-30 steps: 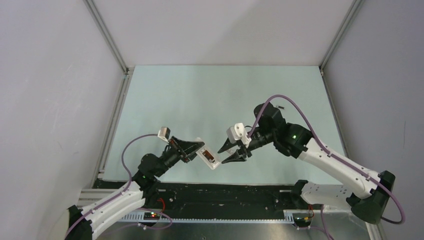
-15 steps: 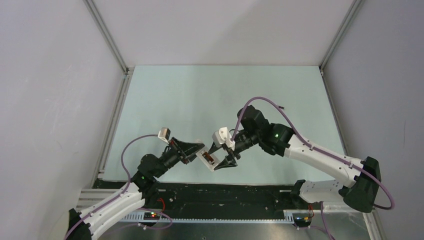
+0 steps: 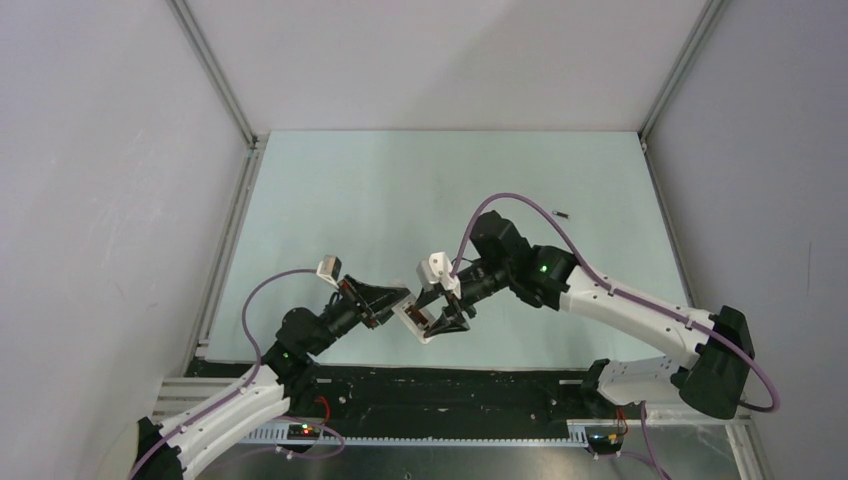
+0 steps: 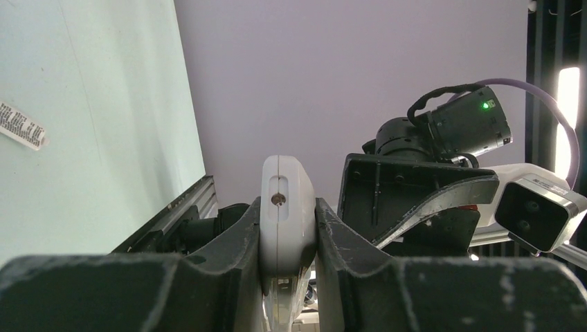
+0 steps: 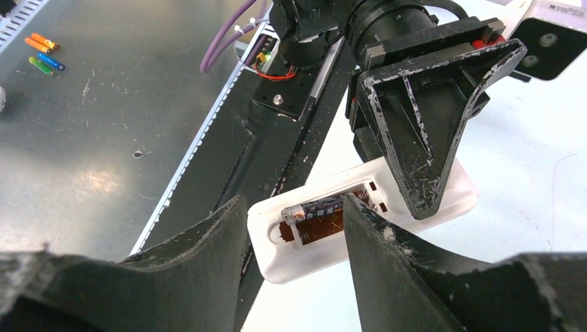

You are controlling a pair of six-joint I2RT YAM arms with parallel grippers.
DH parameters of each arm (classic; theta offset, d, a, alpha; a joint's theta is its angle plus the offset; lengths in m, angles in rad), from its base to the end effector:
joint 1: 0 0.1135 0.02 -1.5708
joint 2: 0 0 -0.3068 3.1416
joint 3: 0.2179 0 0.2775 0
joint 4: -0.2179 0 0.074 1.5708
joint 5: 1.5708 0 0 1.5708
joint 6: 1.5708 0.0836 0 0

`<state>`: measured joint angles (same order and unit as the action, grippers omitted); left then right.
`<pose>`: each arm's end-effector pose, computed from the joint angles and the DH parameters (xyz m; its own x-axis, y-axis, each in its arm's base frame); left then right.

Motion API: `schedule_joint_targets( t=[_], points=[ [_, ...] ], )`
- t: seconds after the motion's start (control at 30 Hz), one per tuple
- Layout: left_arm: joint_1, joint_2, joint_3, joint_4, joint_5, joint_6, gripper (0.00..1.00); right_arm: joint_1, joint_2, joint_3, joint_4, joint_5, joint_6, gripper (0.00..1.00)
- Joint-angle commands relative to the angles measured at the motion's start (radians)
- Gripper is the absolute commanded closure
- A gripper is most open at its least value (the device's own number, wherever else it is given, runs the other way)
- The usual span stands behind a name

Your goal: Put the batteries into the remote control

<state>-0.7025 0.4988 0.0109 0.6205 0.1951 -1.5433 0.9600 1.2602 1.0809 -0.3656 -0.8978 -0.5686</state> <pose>0.1213 -0.1239 0.2069 -0.7775 -0.6267 -0.0529 0.1223 -0.0682 -0.9901 0.1250 0.2926 0.3510 0.2309 -0.2553 -0.9389 -0.9135 -0.3890 -0.1189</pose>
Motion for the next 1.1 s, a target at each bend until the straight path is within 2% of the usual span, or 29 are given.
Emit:
schedule_joint_targets(
  t=[0.0, 0.57, 1.07],
  points=[
    [0.003, -0.009, 0.011, 0.017, 0.023, 0.025, 1.00, -0.008, 0.017, 0.004, 0.019, -0.015, 0.020, 0.43],
    [0.004, -0.013, 0.021, 0.007, 0.026, 0.037, 1.00, -0.028, 0.046, 0.005, -0.012, -0.028, 0.020, 0.50],
    [0.004, -0.014, 0.025, -0.002, 0.029, 0.044, 1.00, -0.029, 0.067, 0.004, -0.016, -0.046, 0.029, 0.51]
  ],
)
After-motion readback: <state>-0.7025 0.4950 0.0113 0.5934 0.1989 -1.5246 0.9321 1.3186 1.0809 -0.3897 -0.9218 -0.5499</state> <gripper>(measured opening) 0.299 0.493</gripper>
